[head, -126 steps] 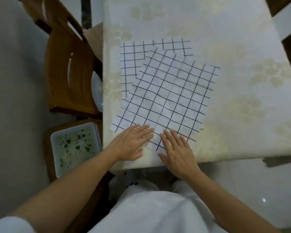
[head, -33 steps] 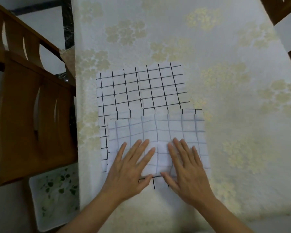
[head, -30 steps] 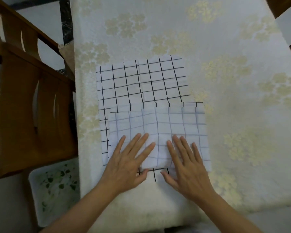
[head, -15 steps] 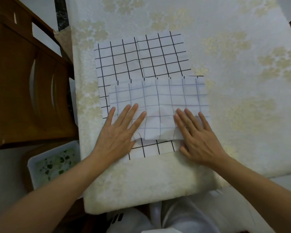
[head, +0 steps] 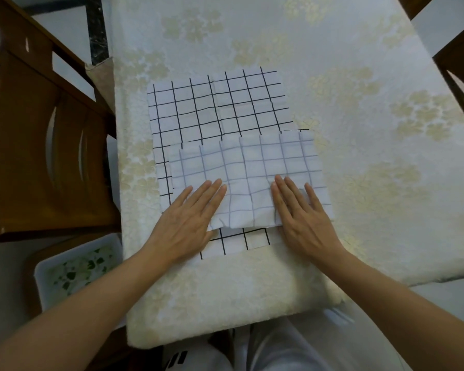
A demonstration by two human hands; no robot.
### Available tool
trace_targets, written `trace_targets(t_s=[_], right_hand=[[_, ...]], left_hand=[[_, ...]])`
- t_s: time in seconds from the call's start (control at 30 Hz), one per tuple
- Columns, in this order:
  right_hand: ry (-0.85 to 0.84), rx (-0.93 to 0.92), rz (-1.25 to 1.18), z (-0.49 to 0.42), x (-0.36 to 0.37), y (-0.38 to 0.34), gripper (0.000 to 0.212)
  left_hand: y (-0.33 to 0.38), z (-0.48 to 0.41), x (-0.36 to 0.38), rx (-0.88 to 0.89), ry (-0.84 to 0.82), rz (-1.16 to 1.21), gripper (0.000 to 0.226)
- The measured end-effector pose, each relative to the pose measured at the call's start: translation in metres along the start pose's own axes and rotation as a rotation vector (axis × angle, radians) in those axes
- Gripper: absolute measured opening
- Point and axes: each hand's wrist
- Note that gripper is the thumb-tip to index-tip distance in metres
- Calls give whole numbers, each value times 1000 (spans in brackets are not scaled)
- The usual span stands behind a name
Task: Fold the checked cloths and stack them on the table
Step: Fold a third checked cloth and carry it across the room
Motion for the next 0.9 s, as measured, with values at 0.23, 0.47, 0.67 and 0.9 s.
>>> trace_targets(t_s=[0.23,0.47,0.67,0.9], right_hand=[[-19,11,-55,12,4,9,66],[-131,7,-93,17,1,8,62],[-106,-4,-135,3,-18,22,85],[-154,26,-136,-70,-11,39,81]], left_hand=[[-1,8,0,-34,-44,-13,89],[0,14,4,-45,-120,9,92],[-6,7,-10,-152,-67,188,87],[-11,-60,-3,-211,-43,199,81]])
Point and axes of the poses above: each hand's wrist, its own z-axis away from the middle knuckle, its own x-axis out of the palm, y = z × x, and after that the axes turned 4 degrees about z, right-handed
